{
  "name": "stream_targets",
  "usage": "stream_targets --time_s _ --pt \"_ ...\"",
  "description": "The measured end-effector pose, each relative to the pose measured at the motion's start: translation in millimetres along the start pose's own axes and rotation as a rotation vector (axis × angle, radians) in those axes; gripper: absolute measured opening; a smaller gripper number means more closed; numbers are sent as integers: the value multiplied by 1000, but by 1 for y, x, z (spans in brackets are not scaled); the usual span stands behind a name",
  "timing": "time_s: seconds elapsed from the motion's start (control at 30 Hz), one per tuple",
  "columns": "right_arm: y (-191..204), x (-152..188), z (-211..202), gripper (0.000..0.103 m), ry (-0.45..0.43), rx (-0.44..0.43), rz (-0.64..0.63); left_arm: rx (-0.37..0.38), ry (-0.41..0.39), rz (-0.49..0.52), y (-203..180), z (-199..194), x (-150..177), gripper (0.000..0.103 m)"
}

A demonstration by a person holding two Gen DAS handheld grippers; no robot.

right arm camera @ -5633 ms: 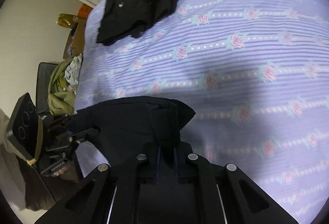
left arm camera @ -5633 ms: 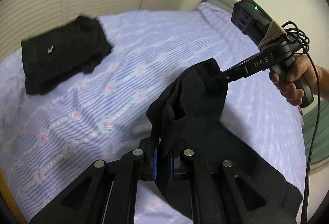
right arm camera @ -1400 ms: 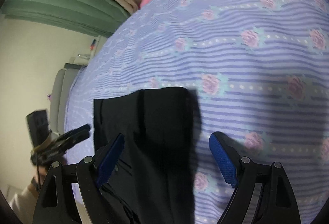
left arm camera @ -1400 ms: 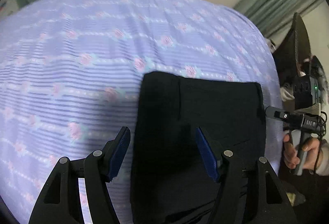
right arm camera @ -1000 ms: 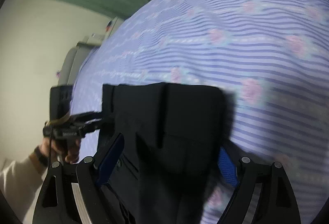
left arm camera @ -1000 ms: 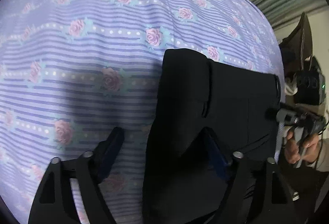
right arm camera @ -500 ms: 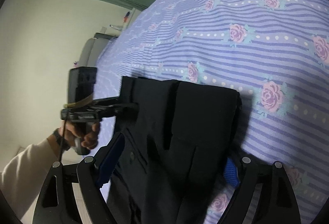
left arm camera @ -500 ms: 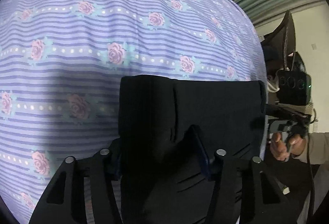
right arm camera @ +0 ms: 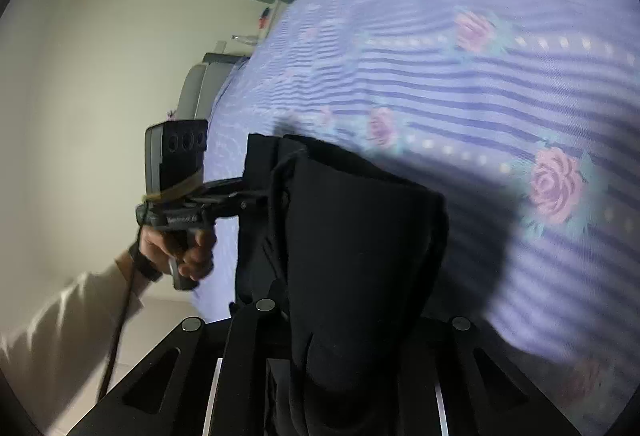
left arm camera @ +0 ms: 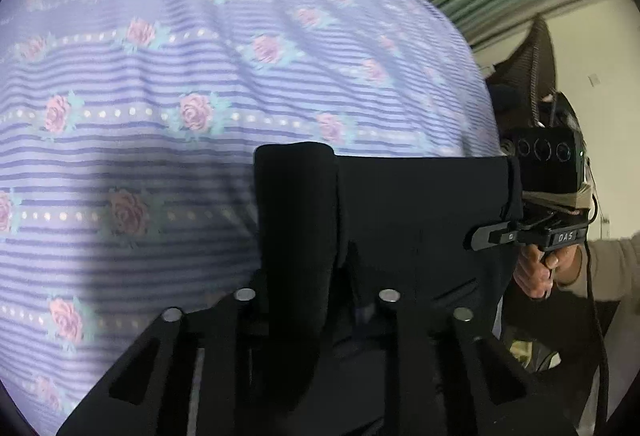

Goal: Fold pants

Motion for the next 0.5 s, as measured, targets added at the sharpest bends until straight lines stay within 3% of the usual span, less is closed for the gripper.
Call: stream_targets --time_s 0.33,0.5 --pt "79 6 -43 16 -95 -51 -150 -34 -89 134 -60 -47 -8 22" --pt "126 21 -62 16 -113 -47 -269 -54 -147 185 -84 -90 13 22"
Point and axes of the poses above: each gripper's, at about its wrist camera, not at the fingertips, and z roughly the way its jaws point, y to its left, x to its underside, the point moved 8 cm from there along z, roughly the way its jaws point, and after that the axes turned 3 degrees about x, right-handed, at the moved point
